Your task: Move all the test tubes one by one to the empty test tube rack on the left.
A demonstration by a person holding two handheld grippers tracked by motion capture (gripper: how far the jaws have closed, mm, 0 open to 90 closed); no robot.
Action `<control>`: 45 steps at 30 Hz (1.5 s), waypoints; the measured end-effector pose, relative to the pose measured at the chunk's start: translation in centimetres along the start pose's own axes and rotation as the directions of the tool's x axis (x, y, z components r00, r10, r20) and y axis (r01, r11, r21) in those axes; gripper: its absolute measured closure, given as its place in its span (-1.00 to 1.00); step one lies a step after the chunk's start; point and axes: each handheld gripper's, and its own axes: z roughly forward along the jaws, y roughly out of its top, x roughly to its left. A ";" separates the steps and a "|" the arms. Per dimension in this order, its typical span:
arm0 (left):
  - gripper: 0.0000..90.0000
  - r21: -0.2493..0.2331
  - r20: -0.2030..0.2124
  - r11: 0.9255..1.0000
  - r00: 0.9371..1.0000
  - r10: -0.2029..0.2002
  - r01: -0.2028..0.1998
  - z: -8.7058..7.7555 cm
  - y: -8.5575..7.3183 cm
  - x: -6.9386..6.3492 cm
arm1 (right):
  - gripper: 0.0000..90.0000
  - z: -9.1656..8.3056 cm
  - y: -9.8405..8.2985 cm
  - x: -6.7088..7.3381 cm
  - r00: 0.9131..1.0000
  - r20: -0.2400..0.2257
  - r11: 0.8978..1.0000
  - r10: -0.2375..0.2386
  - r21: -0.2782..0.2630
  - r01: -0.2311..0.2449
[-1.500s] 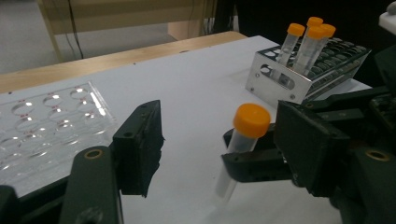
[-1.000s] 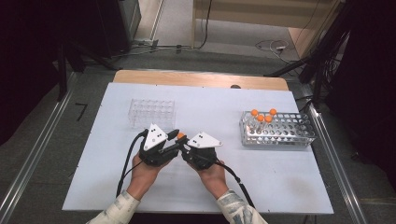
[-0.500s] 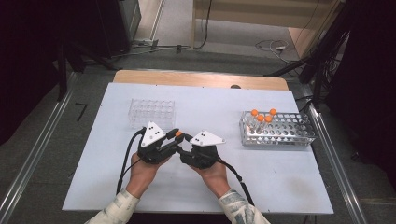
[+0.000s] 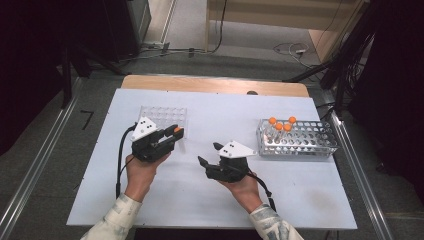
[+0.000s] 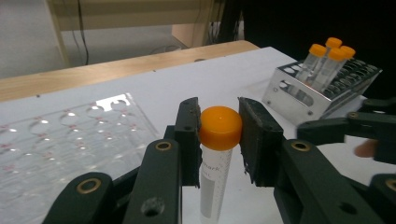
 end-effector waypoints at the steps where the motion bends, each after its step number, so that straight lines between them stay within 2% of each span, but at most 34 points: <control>1: 0.57 -0.004 -0.012 1.000 1.000 0.004 -0.004 -0.1 0.2 0.3 | -0.31 0.0 0.0 0.0 1.000 0.000 1.000 0.000 0.000 0.000; 4: 0.57 -0.010 -0.049 1.000 0.999 0.020 -0.021 -0.3 0.6 1.1 | -0.30 -0.9 -0.7 -0.7 1.000 0.012 1.000 0.006 0.007 -0.006; 5: 0.57 -0.003 -0.080 0.999 0.996 0.043 -0.043 -0.4 0.8 1.3 | -0.30 -1.5 -1.2 -1.2 1.000 0.023 1.000 0.010 0.013 -0.010; 7: 0.57 -0.001 -0.112 0.998 0.992 0.063 -0.063 -0.4 1.1 1.6 | -0.30 -2.1 -1.7 -1.6 0.999 0.032 1.000 0.020 0.016 -0.021; 10: 0.57 -0.002 -0.127 0.999 0.990 0.052 -0.053 -0.5 1.5 2.4 | -0.30 -2.6 -2.1 -2.0 0.999 0.040 0.999 0.029 0.016 -0.030; 14: 0.57 -0.013 -0.138 1.000 0.990 0.013 -0.015 -0.8 2.3 3.8 | -0.30 -3.4 -2.6 -2.7 0.998 0.050 0.999 0.044 0.008 -0.045; 19: 0.57 -0.022 -0.149 1.000 0.989 -0.021 0.017 -1.2 3.0 5.3 | -0.30 -3.4 -2.6 -2.7 0.998 0.046 0.999 0.049 0.006 -0.050; 24: 0.57 -0.032 -0.176 0.999 0.984 -0.034 0.029 -1.4 3.3 6.7 | -0.29 -3.4 -2.6 -2.8 0.998 0.044 0.999 0.053 0.002 -0.054; 35: 0.57 -0.056 -0.265 0.997 0.962 -0.061 0.048 -2.2 4.1 9.5 | -0.28 -3.4 -2.6 -2.8 0.998 0.042 0.999 0.053 0.001 -0.053; 40: 0.57 -0.055 -0.310 0.997 0.949 -0.062 0.047 -2.2 4.1 10.5 | -0.27 -3.4 -2.6 -2.9 0.998 0.042 0.999 0.053 0.000 -0.053; 44: 0.57 -0.035 -0.334 0.999 0.942 -0.036 0.026 -1.9 4.0 10.7 | -0.27 -3.4 -2.6 -2.9 0.998 0.037 0.998 0.055 -0.004 -0.055; 45: 0.57 -0.032 -0.333 0.999 0.942 -0.039 0.030 -1.9 4.0 10.8 | -0.27 -3.4 -2.6 -2.9 0.998 0.037 0.998 0.055 -0.004 -0.055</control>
